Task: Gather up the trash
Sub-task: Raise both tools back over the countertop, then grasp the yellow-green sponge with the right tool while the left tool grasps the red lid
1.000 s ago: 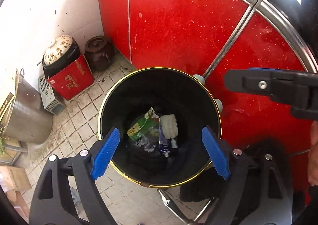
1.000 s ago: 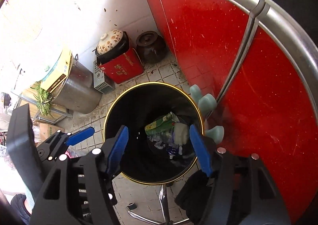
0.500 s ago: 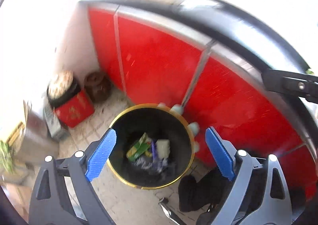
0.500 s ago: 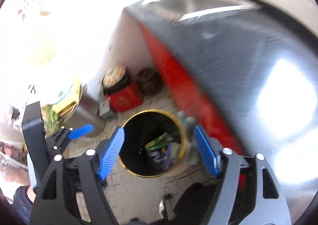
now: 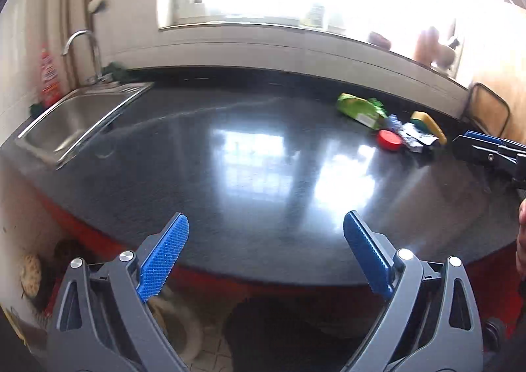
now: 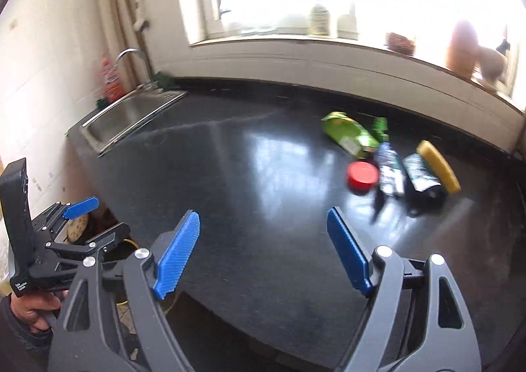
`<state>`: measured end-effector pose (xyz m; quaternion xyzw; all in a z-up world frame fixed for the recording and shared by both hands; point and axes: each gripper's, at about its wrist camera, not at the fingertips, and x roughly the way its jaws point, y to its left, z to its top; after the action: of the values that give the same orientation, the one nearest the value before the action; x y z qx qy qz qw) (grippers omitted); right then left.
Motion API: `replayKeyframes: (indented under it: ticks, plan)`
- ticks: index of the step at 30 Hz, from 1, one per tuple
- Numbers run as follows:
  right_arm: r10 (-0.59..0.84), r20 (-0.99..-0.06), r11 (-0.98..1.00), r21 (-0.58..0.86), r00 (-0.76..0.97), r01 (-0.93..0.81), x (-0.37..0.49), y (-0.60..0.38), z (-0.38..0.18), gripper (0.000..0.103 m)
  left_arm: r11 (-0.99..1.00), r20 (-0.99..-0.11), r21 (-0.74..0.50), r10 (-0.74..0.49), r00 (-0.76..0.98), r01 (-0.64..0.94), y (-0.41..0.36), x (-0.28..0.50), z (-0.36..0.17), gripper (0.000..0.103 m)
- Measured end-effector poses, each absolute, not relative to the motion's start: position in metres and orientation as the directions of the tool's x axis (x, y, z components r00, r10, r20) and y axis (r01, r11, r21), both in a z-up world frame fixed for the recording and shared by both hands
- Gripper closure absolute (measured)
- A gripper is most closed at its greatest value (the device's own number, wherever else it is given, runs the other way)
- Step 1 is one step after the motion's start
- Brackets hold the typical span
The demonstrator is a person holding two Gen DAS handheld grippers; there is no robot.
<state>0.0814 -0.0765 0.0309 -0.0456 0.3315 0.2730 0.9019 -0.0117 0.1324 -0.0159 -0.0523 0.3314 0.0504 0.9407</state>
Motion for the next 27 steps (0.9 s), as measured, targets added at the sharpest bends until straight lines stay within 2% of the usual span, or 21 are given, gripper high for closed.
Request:
replayKeyframes:
  ticks: [3, 9, 19, 27]
  plan:
    - [0.404, -0.611, 0.894, 0.108, 0.68, -0.434, 0.09, -0.139, 0.033, 0.025, 0.998, -0.63, -0.061, -0.029, 0.776, -0.012, 0.083, 0.016, -0.011, 0.011]
    - [0.345, -0.591, 0.933, 0.134, 0.729, -0.333, 0.094, -0.217, 0.036, 0.025, 0.994, -0.648, -0.045, -0.107, 0.754, 0.103, 0.02, 0.047, -0.015, 0.011]
    - [0.336, -0.613, 0.939, 0.16, 0.715, -0.304, 0.127, -0.239, 0.021, 0.025, 0.989, -0.686, -0.01, -0.112, 0.719, 0.145, -0.009, 0.098, -0.025, 0.011]
    - [0.317, -0.654, 0.942, 0.132, 0.687, -0.309, 0.202, -0.234, 0.0, 0.025, 0.981, -0.736, 0.041, -0.098, 0.67, 0.188, -0.03, 0.195, -0.054, 0.011]
